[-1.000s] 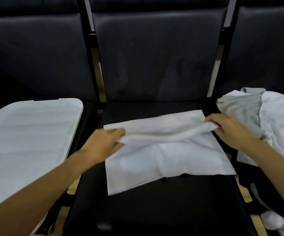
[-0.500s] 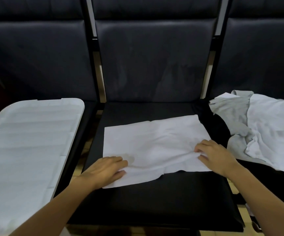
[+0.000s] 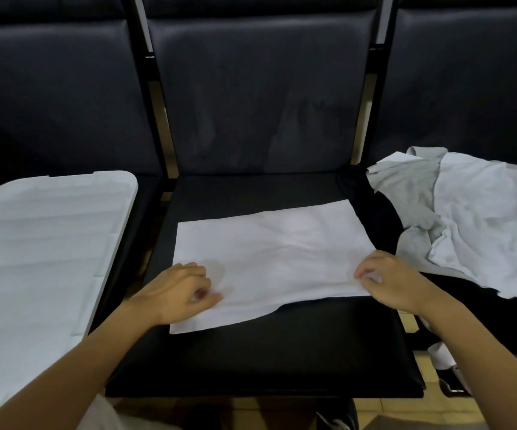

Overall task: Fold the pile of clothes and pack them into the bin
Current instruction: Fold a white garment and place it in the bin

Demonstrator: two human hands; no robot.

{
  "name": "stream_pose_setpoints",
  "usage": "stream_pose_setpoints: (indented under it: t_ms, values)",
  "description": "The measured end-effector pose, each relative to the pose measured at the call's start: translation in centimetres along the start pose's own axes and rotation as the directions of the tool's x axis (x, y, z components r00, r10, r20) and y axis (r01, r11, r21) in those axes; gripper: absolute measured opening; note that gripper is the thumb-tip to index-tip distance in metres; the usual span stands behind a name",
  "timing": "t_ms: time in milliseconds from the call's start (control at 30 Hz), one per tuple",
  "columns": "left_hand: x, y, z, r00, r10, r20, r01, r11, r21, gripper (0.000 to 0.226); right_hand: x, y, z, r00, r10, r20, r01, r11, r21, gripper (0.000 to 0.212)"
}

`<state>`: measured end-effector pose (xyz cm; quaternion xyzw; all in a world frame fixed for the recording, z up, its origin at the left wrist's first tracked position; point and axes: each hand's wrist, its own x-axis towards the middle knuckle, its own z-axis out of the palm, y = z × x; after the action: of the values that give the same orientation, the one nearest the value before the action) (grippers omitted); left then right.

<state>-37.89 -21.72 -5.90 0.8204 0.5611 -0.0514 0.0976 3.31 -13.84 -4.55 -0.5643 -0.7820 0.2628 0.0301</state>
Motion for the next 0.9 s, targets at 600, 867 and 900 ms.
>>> stream_pose_setpoints:
  t_ms: [600, 867, 900]
  values:
    - [29.5, 14.8, -6.6, 0.952, -0.103, 0.290, 0.204, 0.916, -0.345, 0.078, 2.6, 2.7, -1.1, 0.921, 0.388, 0.041, -0.350, 0.775, 0.526, 0.024]
    - [30.2, 14.4, -9.9, 0.984, 0.173, 0.037, -0.150, 0.926, -0.345, 0.030, -0.3, 2.7, -4.3, 0.953, 0.205, 0.221, -0.297, 0.508, 0.808, 0.027]
    - [29.4, 13.7, -10.7, 0.978, 0.210, -0.003, -0.198, 0.915, -0.351, 0.025, -0.5, 2.0, -4.4, 0.960, 0.168, 0.225, -0.280, 0.515, 0.810, 0.027]
